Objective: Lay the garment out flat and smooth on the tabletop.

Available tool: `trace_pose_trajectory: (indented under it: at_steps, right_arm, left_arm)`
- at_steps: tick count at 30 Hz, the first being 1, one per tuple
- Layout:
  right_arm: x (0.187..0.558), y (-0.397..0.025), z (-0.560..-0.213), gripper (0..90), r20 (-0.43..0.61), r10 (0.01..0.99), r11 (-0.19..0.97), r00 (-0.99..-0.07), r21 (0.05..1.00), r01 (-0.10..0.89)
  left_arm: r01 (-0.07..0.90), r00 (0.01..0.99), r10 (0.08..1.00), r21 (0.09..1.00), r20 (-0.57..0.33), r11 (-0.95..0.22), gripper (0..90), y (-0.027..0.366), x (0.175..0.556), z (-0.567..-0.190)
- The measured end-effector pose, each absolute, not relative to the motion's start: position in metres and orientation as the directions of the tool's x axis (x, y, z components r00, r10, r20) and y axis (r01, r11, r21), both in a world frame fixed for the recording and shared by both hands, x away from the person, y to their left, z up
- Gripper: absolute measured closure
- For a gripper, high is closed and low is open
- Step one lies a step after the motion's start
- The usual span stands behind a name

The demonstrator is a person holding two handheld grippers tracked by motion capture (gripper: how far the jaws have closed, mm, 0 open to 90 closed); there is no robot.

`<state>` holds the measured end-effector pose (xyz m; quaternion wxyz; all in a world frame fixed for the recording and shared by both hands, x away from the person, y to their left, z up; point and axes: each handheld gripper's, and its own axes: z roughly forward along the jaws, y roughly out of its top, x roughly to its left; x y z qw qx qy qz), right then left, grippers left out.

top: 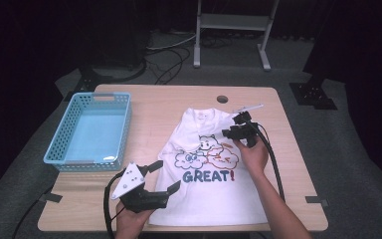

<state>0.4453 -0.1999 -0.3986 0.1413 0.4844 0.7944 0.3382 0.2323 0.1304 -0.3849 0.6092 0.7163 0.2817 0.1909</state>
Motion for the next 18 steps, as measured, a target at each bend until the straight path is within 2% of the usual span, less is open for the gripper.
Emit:
trace_pose_trajectory:
  at_steps: [6,12,18]
  right_arm:
    - [0.461,-0.183,-0.42,53.9,0.08,0.875,0.327,-0.478,0.631,0.703]
    - [0.47,-0.17,-0.426,50.3,0.001,0.893,0.347,-0.45,0.635,0.69]
    - [0.48,-0.173,-0.429,48.4,0.021,0.915,0.291,-0.403,0.658,0.695]
  left_arm:
    - [0.177,0.767,0.637,0.979,-0.076,-0.097,18.3,0.131,0.233,-0.386]
    - [0.18,0.766,0.638,0.979,-0.078,-0.097,18.3,0.134,0.235,-0.387]
    - [0.185,0.764,0.64,0.978,-0.082,-0.095,18.3,0.135,0.236,-0.388]
